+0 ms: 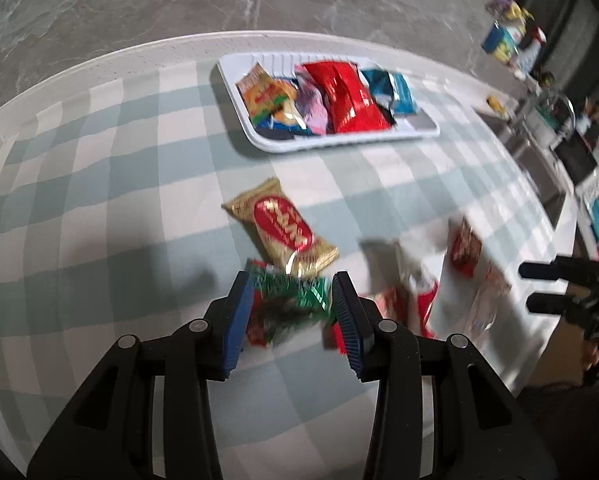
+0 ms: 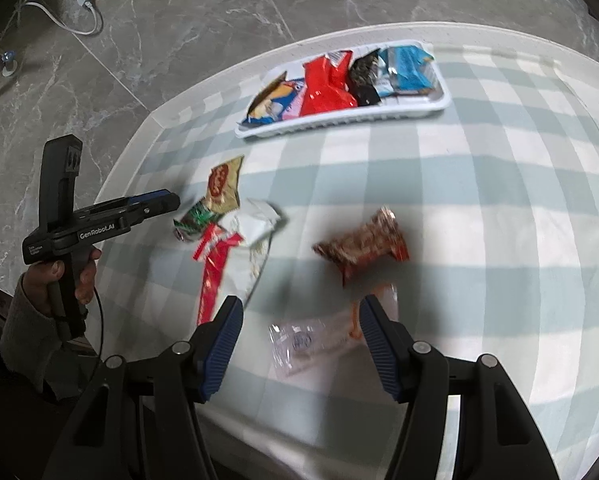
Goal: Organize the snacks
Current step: 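Move both tools back over the snack pile, then grasp the green-and-white packet with the left tool while the right tool grasps the clear orange-print bag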
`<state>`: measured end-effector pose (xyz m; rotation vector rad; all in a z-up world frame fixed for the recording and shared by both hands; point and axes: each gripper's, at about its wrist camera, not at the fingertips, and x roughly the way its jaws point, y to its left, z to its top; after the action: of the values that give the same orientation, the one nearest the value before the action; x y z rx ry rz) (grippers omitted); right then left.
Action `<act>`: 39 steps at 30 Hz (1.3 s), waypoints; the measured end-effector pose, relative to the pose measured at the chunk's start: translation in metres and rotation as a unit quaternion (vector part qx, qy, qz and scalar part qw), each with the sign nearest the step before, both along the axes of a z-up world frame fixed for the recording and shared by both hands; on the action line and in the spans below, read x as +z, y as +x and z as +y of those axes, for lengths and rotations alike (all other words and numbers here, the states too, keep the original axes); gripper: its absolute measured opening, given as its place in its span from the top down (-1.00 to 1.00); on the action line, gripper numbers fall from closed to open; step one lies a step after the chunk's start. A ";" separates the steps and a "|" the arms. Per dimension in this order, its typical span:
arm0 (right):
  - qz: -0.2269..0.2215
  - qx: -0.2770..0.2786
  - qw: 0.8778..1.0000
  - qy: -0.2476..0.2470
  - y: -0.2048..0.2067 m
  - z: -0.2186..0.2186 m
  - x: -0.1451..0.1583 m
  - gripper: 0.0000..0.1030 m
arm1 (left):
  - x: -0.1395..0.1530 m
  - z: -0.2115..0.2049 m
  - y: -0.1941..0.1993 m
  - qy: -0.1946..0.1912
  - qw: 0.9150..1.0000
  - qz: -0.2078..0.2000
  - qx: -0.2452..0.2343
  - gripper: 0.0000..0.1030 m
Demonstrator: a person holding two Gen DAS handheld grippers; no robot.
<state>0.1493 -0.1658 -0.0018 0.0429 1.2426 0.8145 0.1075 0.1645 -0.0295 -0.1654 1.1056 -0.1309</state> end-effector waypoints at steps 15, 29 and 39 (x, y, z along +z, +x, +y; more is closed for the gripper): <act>0.009 -0.039 0.999 -0.025 -0.014 -0.022 -0.009 -0.30 | -0.023 -0.004 -0.002 0.020 0.999 0.020 -0.044 0.16; 0.058 -0.055 0.996 -0.032 -0.006 -0.015 -0.035 -0.38 | -0.038 -0.003 0.009 0.008 0.998 0.037 -0.056 -0.10; 0.081 -0.054 0.995 -0.028 0.003 -0.002 -0.046 -0.37 | -0.050 -0.005 0.009 0.009 0.997 0.040 -0.059 -0.10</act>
<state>0.1520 -0.1674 -0.0476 0.1315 1.4025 0.6922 0.1165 0.1590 -0.0795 -0.0910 1.1970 -0.2209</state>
